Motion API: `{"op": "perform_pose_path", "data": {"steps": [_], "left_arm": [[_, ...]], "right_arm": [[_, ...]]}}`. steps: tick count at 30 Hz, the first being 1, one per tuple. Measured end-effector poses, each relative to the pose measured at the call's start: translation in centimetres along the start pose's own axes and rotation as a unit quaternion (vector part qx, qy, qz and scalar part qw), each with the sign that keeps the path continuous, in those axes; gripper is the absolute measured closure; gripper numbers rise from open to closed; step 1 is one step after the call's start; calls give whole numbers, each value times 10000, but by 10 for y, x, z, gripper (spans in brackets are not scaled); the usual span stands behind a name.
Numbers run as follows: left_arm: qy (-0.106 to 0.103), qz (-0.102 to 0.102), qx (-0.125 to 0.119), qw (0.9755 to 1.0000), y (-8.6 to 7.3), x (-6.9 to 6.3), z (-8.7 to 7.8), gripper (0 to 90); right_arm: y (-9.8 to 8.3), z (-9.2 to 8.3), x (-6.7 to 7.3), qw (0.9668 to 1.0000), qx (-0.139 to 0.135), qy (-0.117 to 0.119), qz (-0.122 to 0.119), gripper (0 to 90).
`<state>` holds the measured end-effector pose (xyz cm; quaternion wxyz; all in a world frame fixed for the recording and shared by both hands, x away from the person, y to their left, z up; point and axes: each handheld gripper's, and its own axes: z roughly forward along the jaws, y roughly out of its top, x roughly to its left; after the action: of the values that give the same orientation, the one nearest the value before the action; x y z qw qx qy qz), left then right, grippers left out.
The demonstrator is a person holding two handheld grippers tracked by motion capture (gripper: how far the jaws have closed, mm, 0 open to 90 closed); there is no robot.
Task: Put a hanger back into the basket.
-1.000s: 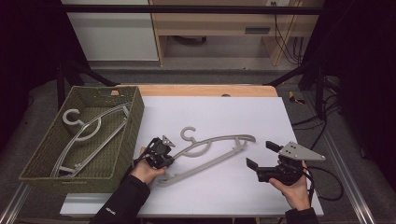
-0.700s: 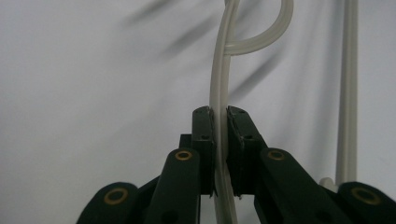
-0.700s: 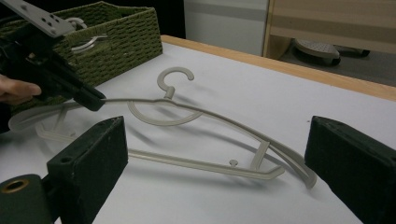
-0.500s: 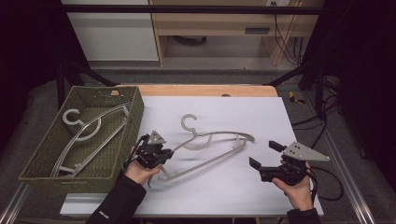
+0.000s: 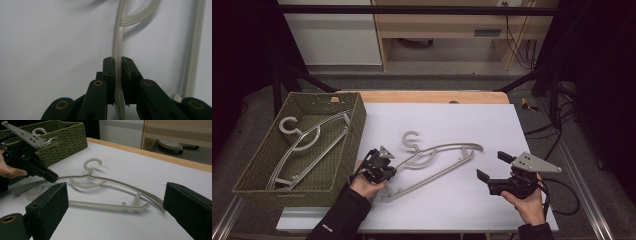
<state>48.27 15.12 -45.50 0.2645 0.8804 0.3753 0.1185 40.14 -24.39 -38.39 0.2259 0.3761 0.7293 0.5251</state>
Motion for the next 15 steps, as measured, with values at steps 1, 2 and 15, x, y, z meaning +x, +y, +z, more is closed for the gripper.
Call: {"op": "perform_pose_path", "data": {"steps": [1, 2, 15], "left_arm": [[31, 21, 36, 10000, 0, 0, 2, 821], [45, 41, 66, 10000, -1, 0, 4, 821], [80, 171, 346, 9992, -11, 0, -6, 712]], "right_arm": [[0, 0, 0, 10000, 5, 3, -5, 64], [0, 1, 0, 10000, 6, -1, -9, 64], [1, -1, -1, 10000, -15, 8, -10, 64]]}}
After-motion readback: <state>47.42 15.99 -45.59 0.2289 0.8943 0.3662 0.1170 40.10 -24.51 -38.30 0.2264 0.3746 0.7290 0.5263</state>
